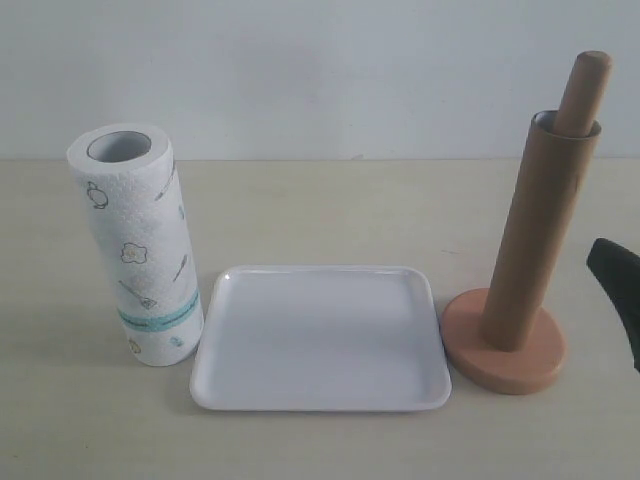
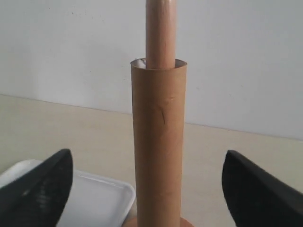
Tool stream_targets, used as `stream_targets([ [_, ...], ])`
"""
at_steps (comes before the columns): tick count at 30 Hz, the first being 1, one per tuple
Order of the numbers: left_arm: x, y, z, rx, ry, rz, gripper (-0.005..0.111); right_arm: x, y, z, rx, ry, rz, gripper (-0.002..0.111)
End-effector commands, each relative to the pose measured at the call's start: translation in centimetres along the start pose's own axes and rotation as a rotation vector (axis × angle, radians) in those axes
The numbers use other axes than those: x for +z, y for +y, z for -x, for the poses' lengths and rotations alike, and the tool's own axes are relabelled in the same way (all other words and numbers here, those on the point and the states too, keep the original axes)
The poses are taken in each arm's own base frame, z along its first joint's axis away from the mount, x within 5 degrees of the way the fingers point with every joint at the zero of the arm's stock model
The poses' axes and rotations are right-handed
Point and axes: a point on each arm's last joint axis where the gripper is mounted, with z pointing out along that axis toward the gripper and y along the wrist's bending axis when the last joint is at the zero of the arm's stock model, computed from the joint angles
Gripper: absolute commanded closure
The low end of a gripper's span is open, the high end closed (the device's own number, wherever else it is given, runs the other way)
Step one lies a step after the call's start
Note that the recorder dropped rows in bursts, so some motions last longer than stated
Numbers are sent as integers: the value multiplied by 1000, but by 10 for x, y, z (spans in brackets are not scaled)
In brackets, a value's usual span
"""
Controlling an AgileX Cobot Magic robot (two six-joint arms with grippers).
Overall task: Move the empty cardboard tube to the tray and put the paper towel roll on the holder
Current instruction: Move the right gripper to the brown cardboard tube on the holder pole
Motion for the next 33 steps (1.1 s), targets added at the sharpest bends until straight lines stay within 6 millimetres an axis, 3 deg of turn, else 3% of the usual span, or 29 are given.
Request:
stream_targets([
  [1, 0, 0, -1, -7, -1, 2, 103, 1, 1, 5, 25, -42, 13, 25],
  [6, 0, 0, -1, -7, -1, 2, 103, 0, 2, 10, 171, -94, 35, 24],
  [12, 0, 0, -1, -7, -1, 2, 103, 10, -3, 3, 55, -54, 12, 24],
  [16, 0, 0, -1, -7, -1, 2, 103, 36, -10, -3, 71, -10, 41, 24],
  [25, 0, 0, -1, -7, -1, 2, 103, 95, -30, 4, 66, 21, 50, 24],
  [33, 0, 0, -1, -7, -1, 2, 103, 128, -35, 11, 37, -5, 144, 24],
])
